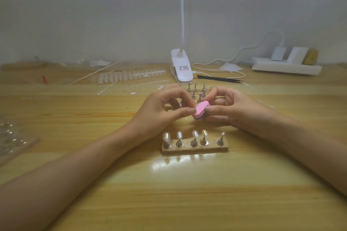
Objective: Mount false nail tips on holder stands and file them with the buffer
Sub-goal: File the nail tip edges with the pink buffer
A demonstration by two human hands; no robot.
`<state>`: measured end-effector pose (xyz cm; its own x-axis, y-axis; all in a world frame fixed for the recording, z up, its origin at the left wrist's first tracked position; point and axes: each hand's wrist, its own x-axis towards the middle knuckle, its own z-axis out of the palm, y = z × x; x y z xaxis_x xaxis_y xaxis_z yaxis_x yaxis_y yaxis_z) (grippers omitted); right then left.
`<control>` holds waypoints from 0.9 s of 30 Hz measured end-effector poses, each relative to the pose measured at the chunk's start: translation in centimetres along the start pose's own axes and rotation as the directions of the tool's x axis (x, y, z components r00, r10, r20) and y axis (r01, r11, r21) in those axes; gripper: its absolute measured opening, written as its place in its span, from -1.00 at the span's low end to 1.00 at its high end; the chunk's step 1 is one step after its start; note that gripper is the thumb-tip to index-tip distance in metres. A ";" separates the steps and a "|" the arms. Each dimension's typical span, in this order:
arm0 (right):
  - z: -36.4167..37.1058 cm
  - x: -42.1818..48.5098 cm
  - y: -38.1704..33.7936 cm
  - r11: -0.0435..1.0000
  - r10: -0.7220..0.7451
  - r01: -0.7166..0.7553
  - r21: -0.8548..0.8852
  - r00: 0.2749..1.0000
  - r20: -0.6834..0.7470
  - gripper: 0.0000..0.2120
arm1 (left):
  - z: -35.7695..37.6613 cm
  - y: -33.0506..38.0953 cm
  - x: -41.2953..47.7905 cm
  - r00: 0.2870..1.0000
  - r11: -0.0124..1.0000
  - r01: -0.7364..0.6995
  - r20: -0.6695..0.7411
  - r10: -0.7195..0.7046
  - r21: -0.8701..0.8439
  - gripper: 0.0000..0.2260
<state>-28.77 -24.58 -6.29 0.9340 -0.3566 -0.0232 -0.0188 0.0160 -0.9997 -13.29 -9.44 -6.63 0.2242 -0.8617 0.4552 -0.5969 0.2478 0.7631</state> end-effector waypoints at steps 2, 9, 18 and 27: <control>0.1 0.0 0.2 0.998 -0.004 0.005 -0.059 1.000 0.014 -0.76 | -0.1 0.0 0.0 1.000 1.000 -0.005 -0.025 0.005 -0.005 -0.89; -0.2 -0.4 0.0 0.988 -0.097 0.117 0.100 0.977 -0.191 -0.78 | 0.0 0.1 -0.2 0.999 1.000 0.019 0.033 -0.020 0.013 -0.92; -0.3 -2.0 -1.3 0.471 -0.531 0.288 -0.834 0.848 -0.007 -0.72 | -0.2 0.6 -0.2 0.988 0.979 0.146 0.065 -0.138 -0.142 -0.90; 3.0 -1.8 -2.3 0.294 -0.691 0.505 -0.812 0.699 0.184 -0.89 | -0.4 1.0 0.0 0.985 0.949 0.169 0.075 -0.155 -0.264 -0.98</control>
<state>-29.37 -21.20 -3.94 0.7316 -0.0884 0.6760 0.1762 -0.9334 -0.3127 -13.60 -8.99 -5.69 0.2559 -0.9203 0.2959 -0.3252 0.2063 0.9229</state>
